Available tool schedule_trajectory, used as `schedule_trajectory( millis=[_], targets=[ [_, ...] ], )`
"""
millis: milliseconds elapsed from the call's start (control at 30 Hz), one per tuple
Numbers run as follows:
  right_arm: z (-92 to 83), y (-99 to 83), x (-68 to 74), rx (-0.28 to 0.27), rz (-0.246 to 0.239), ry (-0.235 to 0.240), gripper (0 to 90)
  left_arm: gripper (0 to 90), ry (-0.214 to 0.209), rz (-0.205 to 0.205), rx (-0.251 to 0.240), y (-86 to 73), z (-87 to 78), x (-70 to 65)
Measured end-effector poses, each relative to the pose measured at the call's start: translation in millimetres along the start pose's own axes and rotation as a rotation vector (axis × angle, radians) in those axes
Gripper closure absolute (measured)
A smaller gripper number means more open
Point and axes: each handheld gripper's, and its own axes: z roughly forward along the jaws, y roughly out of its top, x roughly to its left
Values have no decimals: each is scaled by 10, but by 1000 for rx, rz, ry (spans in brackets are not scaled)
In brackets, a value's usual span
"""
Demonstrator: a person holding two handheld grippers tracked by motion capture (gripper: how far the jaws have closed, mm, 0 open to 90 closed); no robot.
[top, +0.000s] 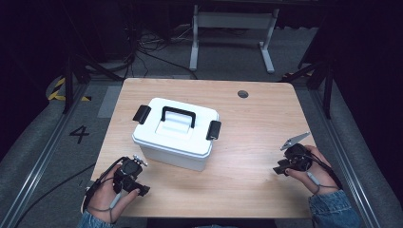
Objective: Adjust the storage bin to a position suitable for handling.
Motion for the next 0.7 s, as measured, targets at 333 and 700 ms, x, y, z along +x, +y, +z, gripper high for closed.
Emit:
schedule_trajectory(
  millis=[333, 700],
  targets=[
    [-16, 69, 44, -55, -52, 5, 567, 378, -11, -29, -83, -29, -47, -6],
    [-160, 246, 137, -82, -71, 46, 578, 359, -25, -77, -110, -69, -63, 28]
  ],
)
